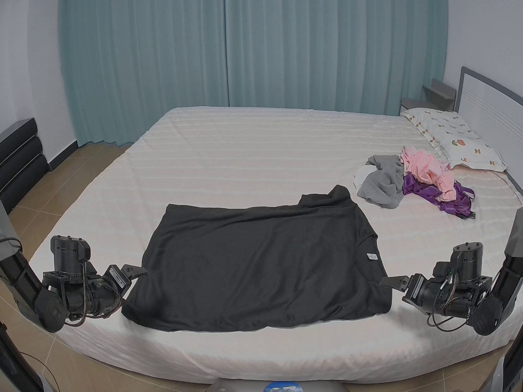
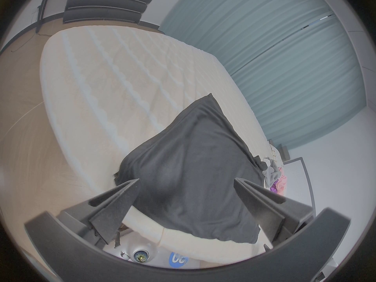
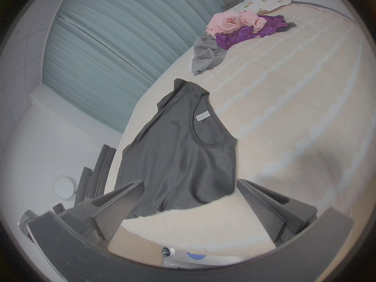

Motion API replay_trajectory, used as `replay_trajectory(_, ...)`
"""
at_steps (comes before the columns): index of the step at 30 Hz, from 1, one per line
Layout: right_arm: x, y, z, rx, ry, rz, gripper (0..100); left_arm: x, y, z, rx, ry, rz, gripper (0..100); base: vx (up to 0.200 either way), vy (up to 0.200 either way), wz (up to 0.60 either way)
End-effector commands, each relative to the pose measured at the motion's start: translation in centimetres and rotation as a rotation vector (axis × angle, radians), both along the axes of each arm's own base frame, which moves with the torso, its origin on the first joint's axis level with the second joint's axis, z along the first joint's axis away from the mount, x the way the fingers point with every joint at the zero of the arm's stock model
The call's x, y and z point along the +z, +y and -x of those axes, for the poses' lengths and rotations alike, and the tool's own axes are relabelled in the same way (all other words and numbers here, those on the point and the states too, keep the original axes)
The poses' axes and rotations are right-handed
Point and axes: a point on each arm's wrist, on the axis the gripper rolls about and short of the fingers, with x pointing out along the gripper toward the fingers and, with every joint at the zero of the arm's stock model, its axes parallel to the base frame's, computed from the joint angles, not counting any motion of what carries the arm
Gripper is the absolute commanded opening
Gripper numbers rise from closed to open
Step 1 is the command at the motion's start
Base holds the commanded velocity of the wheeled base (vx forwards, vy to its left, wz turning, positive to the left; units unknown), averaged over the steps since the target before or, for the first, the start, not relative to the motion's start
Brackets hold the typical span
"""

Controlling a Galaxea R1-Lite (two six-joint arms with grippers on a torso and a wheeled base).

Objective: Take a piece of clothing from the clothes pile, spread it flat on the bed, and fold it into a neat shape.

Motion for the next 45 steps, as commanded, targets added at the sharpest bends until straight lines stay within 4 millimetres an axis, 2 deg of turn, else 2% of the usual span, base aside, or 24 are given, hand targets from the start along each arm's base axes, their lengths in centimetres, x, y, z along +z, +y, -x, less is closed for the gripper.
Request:
replay_trajectory(1, 0.0, 0.0, 0.1, 0.001, 0.003, 0.001, 100, -0.1, 0.0, 0.0, -0.001, 0.004, 0.0, 100, 0.0, 0.0, 0.0)
replay_trajectory(30, 0.0, 0.1, 0.1, 0.007, 0.002, 0.0, 100, -0.1, -1.1, 0.0, -0.013, 0.013, 0.037, 100, 0.0, 0.0, 0.0)
replay_trajectory(39, -0.1, 0.2, 0.1, 0.007, 0.004, 0.0, 100, 0.0, -1.4, 0.1, -0.015, 0.013, 0.051, 100, 0.0, -0.2, 0.0)
replay_trajectory(45, 0.0, 0.2, 0.1, 0.007, 0.002, -0.001, 100, 0.2, -1.6, 0.1, -0.02, 0.005, 0.046, 100, 0.0, 0.0, 0.0)
